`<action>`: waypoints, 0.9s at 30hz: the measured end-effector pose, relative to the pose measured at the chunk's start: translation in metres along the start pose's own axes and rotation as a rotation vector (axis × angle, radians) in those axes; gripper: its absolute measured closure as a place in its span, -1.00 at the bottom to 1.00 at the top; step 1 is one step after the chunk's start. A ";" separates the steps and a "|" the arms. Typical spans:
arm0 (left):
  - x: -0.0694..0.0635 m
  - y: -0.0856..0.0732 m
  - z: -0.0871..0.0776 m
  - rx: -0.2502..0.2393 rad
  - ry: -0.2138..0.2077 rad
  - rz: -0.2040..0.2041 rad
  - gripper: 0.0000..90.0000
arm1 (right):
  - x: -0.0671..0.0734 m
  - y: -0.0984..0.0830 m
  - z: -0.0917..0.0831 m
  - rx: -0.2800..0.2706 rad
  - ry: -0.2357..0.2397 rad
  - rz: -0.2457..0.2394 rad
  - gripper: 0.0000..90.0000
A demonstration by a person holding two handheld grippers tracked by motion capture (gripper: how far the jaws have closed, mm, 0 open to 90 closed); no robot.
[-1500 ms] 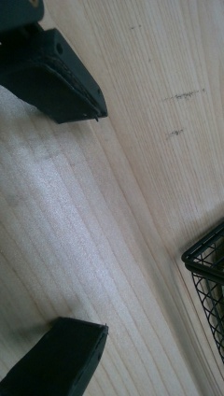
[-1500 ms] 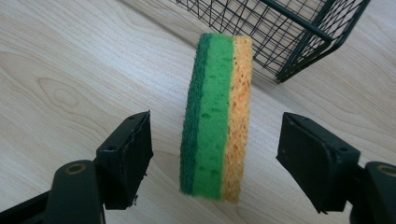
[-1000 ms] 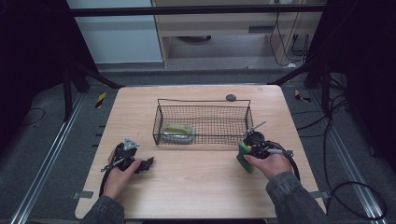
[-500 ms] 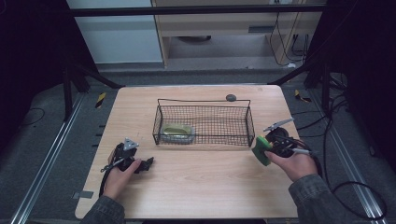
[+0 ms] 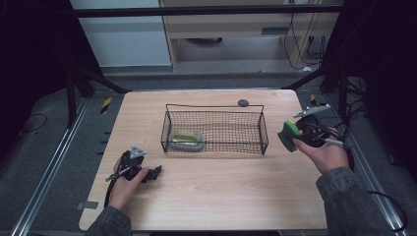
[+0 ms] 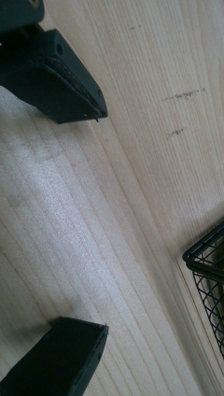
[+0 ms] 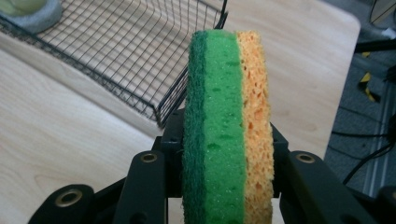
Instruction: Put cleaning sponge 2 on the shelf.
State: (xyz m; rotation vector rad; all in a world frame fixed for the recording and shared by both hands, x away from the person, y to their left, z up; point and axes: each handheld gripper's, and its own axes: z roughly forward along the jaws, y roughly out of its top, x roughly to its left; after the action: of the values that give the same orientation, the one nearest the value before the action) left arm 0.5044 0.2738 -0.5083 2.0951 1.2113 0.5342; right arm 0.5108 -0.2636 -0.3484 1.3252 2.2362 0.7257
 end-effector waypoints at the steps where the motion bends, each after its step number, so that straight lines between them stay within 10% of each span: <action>1: 0.000 0.000 0.000 0.000 0.000 0.000 -1.00 | -0.001 0.003 -0.001 -0.008 -0.007 -0.006 0.42; 27: -0.001 0.000 0.000 -0.006 0.002 -0.011 -1.00 | 0.018 0.090 0.004 -0.139 -0.035 -0.049 0.43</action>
State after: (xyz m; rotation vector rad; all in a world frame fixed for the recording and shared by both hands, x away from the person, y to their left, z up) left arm 0.5041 0.2732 -0.5087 2.0818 1.2207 0.5347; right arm 0.5641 -0.2107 -0.2964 1.2035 2.1412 0.8183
